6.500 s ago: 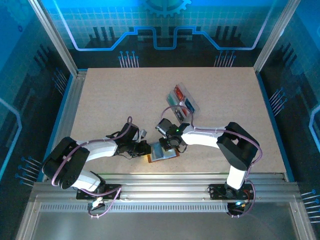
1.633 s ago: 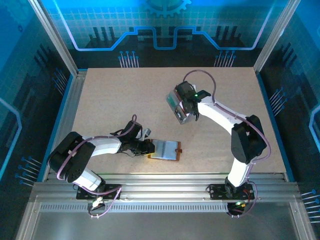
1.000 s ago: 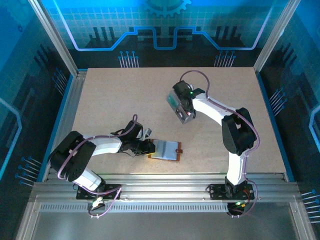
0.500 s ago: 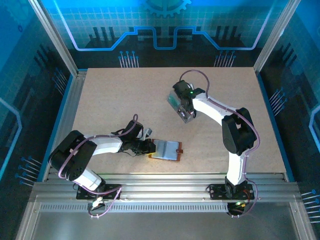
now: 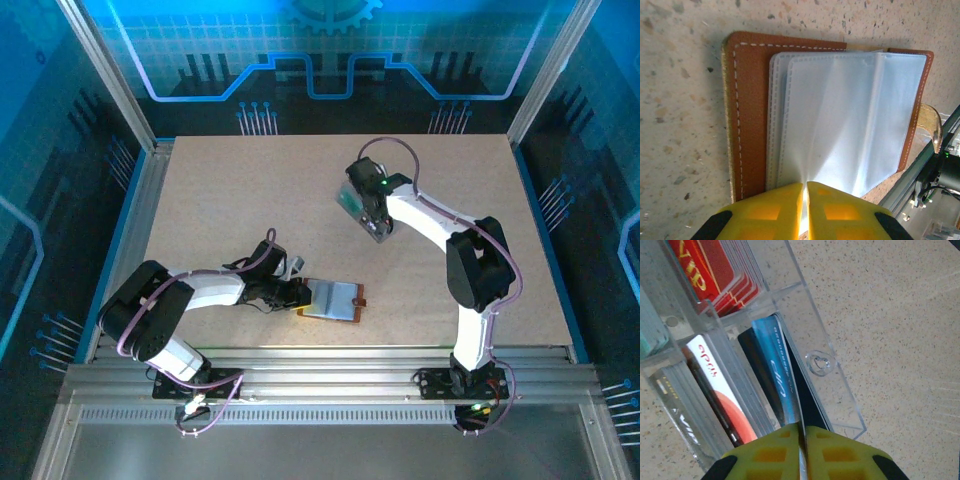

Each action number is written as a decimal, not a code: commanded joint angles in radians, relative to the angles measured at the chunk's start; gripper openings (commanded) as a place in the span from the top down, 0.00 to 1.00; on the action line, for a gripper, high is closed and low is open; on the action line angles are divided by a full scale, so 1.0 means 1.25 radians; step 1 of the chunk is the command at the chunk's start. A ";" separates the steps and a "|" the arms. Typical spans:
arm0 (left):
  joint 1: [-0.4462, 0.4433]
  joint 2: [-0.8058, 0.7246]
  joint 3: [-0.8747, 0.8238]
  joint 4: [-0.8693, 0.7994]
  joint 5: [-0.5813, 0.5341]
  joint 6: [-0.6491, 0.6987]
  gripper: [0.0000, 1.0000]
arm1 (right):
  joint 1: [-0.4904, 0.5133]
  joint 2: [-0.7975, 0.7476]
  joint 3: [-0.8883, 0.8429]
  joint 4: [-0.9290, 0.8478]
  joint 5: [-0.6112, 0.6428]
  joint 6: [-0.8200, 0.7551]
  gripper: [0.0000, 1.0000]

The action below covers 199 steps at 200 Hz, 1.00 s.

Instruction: Put the credit cards into the card holder

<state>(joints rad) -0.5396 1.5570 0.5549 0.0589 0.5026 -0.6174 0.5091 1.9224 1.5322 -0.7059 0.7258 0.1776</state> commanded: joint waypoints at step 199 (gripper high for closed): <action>-0.008 -0.002 -0.030 -0.083 -0.066 0.026 0.86 | 0.175 -0.508 -0.467 0.311 -0.540 0.228 1.00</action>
<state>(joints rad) -0.5407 1.5490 0.5541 0.0566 0.4973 -0.6170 0.6910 1.3483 1.1236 -0.5808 0.3046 0.3202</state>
